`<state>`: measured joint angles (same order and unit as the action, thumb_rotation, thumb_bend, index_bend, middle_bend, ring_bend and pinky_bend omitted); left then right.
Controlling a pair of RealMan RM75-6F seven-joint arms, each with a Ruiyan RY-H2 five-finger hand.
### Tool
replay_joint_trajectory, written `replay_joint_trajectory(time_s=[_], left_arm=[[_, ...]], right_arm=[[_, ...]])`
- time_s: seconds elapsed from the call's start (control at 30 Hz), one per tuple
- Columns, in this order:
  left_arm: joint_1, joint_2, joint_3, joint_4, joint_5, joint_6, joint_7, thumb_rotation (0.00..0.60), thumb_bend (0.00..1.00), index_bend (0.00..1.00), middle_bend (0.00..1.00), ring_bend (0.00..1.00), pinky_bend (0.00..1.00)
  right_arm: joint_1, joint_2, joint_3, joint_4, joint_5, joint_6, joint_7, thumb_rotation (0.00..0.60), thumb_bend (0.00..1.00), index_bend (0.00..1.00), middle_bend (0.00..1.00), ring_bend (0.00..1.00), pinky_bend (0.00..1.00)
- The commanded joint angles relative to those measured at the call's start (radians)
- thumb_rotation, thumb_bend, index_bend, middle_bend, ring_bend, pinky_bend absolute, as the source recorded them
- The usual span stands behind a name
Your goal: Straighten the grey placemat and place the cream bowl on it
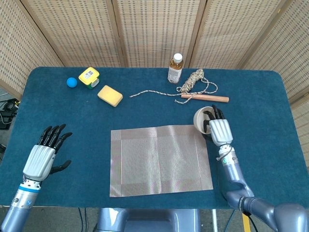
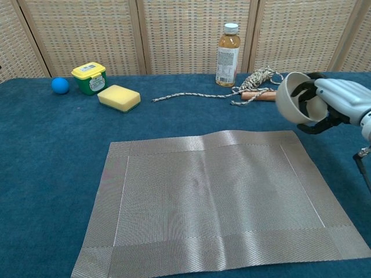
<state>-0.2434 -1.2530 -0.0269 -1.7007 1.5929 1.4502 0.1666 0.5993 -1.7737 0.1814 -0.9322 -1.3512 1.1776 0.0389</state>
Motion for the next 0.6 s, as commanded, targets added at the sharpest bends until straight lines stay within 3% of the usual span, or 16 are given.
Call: replay_joint_trajectory(time_s=[0.03,0.3,0.6], left_arm=[[0.004,0.002,0.003,-0.003,0.010,0.008,0.000,0.600,0.18,0.16,0.00,0.00,0.00],[0.012,0.009,0.002,-0.003,0.019,0.021,-0.012,0.600,0.18,0.16,0.00,0.00,0.00],[0.013,0.015,0.003,0.000,0.027,0.019,-0.024,0.600,0.18,0.17,0.00,0.00,0.00]], right_arm=[[-0.033,0.088,-0.062,-0.286,-0.096,0.090,-0.161,0.600,0.50,0.78,0.28,0.00,0.15],[-0.024,0.098,-0.105,-0.475,-0.158,0.077,-0.291,0.600,0.50,0.78,0.28,0.00,0.15],[-0.023,0.072,-0.139,-0.503,-0.148,0.009,-0.316,0.600,0.50,0.78,0.28,0.00,0.15]])
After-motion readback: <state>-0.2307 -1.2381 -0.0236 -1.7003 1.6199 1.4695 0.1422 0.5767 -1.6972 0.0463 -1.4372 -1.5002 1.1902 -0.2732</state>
